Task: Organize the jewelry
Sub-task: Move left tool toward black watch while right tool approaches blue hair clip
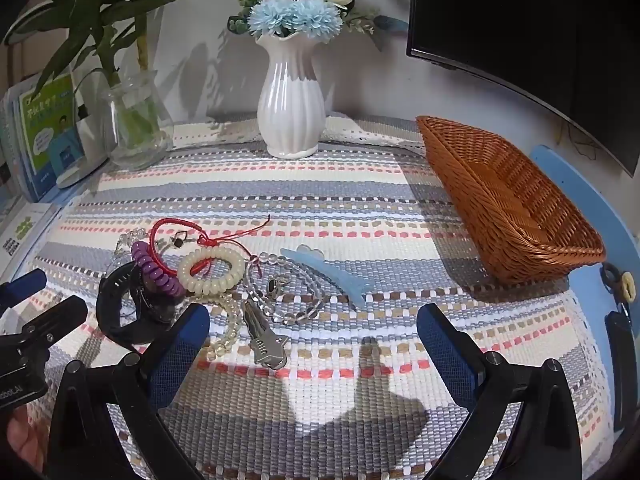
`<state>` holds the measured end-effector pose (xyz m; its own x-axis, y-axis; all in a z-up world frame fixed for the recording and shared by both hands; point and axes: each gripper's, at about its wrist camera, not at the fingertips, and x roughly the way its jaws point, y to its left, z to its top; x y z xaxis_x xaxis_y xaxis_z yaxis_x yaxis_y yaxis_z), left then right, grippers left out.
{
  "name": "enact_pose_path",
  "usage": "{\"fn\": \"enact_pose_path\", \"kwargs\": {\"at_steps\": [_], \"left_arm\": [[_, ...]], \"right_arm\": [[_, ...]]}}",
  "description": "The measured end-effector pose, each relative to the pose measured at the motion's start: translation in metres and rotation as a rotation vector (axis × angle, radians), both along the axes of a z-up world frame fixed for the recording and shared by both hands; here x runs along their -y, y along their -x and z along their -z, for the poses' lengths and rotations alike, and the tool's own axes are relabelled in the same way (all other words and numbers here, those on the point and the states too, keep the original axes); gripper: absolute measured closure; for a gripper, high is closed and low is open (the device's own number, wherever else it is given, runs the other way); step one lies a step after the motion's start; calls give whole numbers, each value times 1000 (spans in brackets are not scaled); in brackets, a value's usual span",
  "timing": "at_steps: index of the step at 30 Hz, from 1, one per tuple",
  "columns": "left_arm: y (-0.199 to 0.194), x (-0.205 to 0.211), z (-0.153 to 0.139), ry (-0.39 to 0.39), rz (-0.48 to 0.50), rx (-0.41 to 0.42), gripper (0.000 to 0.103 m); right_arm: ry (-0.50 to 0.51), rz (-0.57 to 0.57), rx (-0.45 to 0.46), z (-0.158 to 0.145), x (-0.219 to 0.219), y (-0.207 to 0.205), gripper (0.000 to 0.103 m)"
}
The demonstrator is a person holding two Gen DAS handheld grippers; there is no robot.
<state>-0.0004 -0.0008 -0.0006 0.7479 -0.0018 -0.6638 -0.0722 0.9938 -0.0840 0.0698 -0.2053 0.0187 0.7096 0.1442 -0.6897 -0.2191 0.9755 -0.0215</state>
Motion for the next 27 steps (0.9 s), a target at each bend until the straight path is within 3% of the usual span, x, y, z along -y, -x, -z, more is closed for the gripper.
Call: {"fn": "enact_pose_path", "kwargs": {"at_steps": [9,27], "left_arm": [[2,1,3,13,-6,12,12],[0,2,2,7,-10,-1,12]], "right_arm": [[0,1,3,21,4,1,0],[0,1,2,21,4,1,0]]}}
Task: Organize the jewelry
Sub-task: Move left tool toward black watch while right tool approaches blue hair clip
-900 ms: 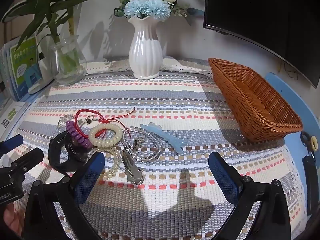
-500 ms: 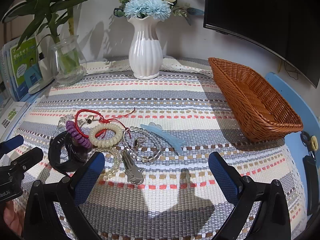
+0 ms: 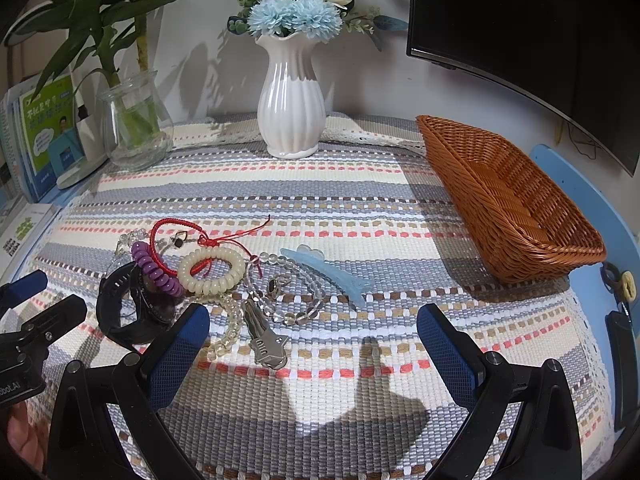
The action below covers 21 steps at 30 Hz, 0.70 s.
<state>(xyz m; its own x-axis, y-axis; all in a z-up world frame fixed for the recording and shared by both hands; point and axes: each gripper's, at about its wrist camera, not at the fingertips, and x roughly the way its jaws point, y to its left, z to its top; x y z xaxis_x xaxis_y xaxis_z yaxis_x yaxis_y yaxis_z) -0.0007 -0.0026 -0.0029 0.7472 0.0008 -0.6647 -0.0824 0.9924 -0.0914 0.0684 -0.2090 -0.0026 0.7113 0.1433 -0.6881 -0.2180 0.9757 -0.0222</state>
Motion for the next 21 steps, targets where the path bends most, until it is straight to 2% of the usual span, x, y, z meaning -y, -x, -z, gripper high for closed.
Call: {"fn": "enact_pose_path", "kwargs": {"at_steps": [12,18,21], "left_arm": [[0,-3,-1,4,2,5,12],[0,-5,-3,2,-3,5,13],[-2,-7,-4,37,11,-53,29]], "right_arm": [[0,1,0,0,0,1,0],[1,2,0,-20,-8,-1,0],[-19,-19,-17,-34,-4,-2,0]]}}
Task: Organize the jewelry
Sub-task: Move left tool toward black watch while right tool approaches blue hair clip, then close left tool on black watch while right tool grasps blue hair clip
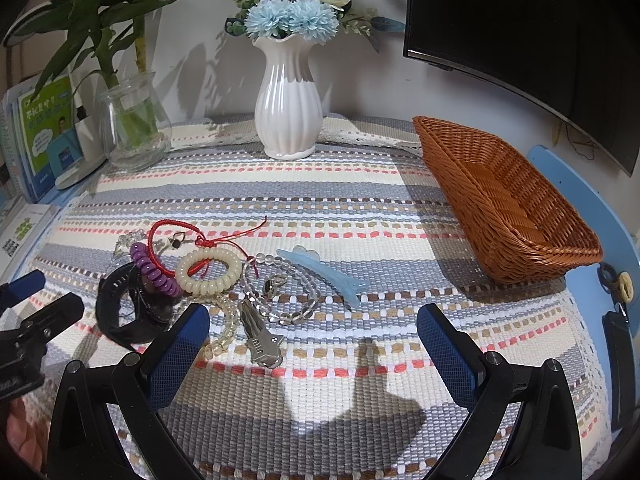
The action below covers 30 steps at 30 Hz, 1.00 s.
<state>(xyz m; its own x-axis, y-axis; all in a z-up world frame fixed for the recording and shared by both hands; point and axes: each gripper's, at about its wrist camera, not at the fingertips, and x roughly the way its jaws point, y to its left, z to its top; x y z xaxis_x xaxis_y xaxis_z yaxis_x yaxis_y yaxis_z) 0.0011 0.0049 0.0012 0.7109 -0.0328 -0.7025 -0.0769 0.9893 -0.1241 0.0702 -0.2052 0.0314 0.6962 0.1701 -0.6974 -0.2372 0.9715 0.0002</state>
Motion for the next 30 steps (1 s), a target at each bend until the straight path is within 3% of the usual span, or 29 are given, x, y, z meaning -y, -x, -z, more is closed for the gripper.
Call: {"fn": "enact_pose_path", "kwargs": {"at_steps": [2,6,8,11,14,16,25,30], "left_arm": [[-3,-3,-2,45,24,-51,40],[-9,-9,-5,123,53,-83,40],[-16,-10,-3,186,66,-111,47],[-24,-4,0,262,68,-134,52],[-29,3,5,259,44,-162,54],[-32,5,8,238,20,-191,59],[-43,10,16,205,-31,-239,74],[-51,7,19,197,-49,-249,74]], "right_arm": [[-11,-53,-29,-4,10,0,1],[14,-158,-51,-12,24,-6,8],[-1,-216,-45,-15,28,-11,25],[-11,-291,-113,-11,33,-27,46],[67,-330,-149,-5,32,-38,58],[61,-371,-182,-1,31,-44,66],[160,-396,-225,19,18,-77,70],[169,-416,-223,27,14,-84,72]]}}
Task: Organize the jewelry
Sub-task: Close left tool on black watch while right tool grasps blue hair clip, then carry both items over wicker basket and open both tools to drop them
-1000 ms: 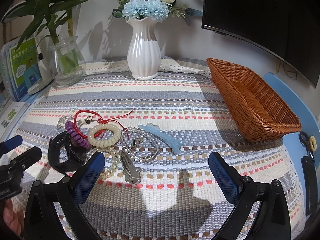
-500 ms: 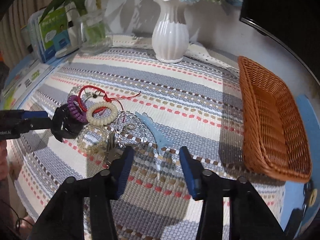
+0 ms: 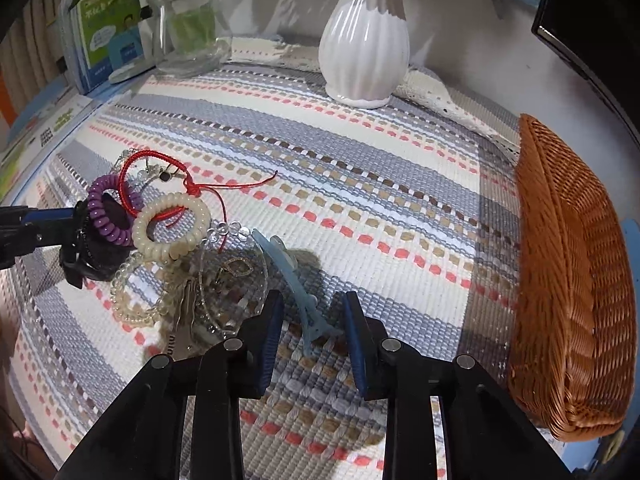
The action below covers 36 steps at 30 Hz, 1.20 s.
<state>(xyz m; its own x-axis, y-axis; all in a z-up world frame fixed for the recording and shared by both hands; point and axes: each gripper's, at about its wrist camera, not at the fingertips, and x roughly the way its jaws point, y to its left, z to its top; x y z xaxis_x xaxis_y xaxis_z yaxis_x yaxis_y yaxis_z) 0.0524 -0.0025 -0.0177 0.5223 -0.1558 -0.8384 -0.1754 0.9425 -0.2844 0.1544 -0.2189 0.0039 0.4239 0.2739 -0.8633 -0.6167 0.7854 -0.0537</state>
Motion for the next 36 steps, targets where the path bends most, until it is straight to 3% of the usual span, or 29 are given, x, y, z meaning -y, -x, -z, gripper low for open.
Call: {"fn": "enact_pose_path", "kwargs": {"at_steps": [3,4,6,7,12,20,25,30,36], "left_arm": [[-10,2,2,-7,-8,6,74],[-10,3,2,-15,-8,13,75],[-11,6,-1,-36,-13,40,84],[-11,8,-5,-53,-10,63,98],[-1,13,-20,-74,50,126,97],[32,-4,-45,16,99,192,96],[46,0,-67,-3,112,235,96],[31,28,-106,-51,190,303,96],[-32,103,-140,-85,349,354,96]], "right_arm": [[-9,0,13,1,-3,-1,77],[-19,-9,14,1,-4,0,88],[1,-16,37,0,-8,6,93],[15,-14,52,0,-10,9,93],[-17,-4,79,-12,-5,20,93],[-75,23,113,-36,10,39,93],[-109,42,120,-47,19,51,93],[-151,85,141,-68,41,54,93],[-182,271,181,-99,105,33,93]]}}
